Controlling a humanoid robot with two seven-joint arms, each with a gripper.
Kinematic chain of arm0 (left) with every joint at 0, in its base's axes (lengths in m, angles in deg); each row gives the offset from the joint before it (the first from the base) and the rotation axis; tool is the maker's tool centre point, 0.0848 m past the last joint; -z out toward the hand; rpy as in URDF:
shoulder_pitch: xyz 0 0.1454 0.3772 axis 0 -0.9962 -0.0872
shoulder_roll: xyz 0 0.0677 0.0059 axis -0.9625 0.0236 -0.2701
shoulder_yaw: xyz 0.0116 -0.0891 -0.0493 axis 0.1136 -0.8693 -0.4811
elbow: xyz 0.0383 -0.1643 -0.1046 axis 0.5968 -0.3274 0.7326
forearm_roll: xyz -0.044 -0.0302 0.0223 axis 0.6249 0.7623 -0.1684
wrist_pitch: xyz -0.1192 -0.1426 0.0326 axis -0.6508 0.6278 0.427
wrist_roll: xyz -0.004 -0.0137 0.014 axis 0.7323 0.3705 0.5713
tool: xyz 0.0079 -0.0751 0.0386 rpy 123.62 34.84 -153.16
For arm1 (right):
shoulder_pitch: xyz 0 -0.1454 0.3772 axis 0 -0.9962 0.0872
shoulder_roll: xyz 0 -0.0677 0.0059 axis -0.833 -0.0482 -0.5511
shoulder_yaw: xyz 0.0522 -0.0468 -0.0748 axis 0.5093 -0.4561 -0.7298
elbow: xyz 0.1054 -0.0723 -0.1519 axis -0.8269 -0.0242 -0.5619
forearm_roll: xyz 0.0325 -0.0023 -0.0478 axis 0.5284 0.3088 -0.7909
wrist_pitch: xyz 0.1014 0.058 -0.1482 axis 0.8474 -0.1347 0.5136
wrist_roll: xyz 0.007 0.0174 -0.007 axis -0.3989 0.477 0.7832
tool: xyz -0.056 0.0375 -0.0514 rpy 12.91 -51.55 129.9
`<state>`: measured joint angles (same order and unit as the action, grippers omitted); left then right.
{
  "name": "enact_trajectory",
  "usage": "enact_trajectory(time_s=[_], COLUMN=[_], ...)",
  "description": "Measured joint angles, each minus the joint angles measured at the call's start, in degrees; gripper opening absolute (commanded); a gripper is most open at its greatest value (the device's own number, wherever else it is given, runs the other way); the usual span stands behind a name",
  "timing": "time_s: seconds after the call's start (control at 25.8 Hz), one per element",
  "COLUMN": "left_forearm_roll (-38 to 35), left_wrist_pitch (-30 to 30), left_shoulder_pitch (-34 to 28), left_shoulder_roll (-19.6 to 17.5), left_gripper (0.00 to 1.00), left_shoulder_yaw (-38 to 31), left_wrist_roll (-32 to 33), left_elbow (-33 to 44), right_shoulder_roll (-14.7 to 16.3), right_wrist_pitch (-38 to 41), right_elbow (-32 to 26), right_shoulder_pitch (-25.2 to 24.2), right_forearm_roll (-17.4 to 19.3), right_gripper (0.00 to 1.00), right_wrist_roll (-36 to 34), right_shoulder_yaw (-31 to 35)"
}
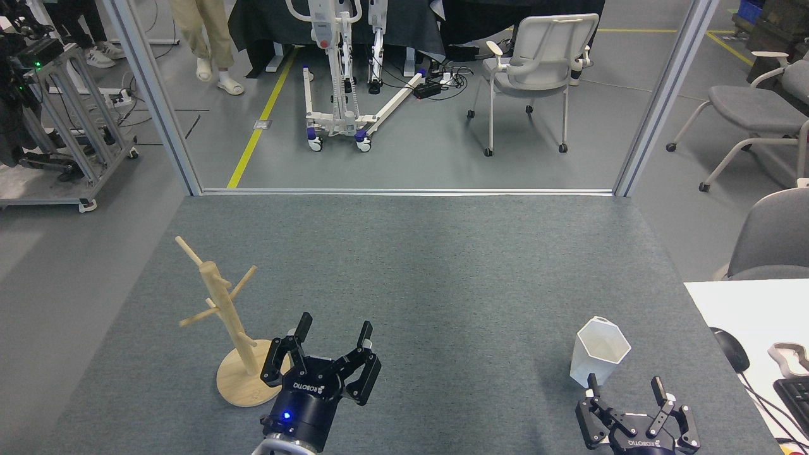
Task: Hang cup on storage rack
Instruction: 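Close the right gripper around the white hexagonal cup, then lift the white cup with the right gripper toward the center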
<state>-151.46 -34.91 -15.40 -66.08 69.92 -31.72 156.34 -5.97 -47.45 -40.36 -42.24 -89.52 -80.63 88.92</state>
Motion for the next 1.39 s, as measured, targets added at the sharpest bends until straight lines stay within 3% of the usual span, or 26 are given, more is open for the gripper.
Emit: enact_trajectory(time_s=[0.35, 0.58, 0.81, 1.39], left_forearm_roll=[0.93, 1.07, 1.19, 2.50], left_wrist_pitch=[0.58, 0.53, 0.17, -0.06], left_shoulder_pitch=[-0.56, -0.46, -0.55, 0.06], left_shoulder_roll=[-0.46, -0.68, -0.72, -0.79], left_gripper=[1.00, 1.00, 1.00, 1.00], left_shoulder_yaw=[-0.03, 0.04, 0.44, 0.51], left_wrist_roll=[-1.26, -4.74, -6.15, -6.28], left_elbow=[0.53, 0.10, -0.53, -2.48], right_shoulder_roll=[0.18, 0.05, -0.23, -0.37], right_wrist_pitch=[0.27, 2.87, 4.87, 5.11], right_elbow=[0.14, 3.62, 9.81, 25.36], right_shoulder_pitch=[0.45, 1.83, 4.17, 15.41], right_forearm_roll=[-0.05, -0.07, -0.07, 0.11], right_gripper=[1.00, 1.00, 1.00, 1.00], right_wrist_roll=[0.06, 0.18, 0.28, 0.16], right_shoulder_yaw=[-0.64, -1.03, -1.21, -1.26])
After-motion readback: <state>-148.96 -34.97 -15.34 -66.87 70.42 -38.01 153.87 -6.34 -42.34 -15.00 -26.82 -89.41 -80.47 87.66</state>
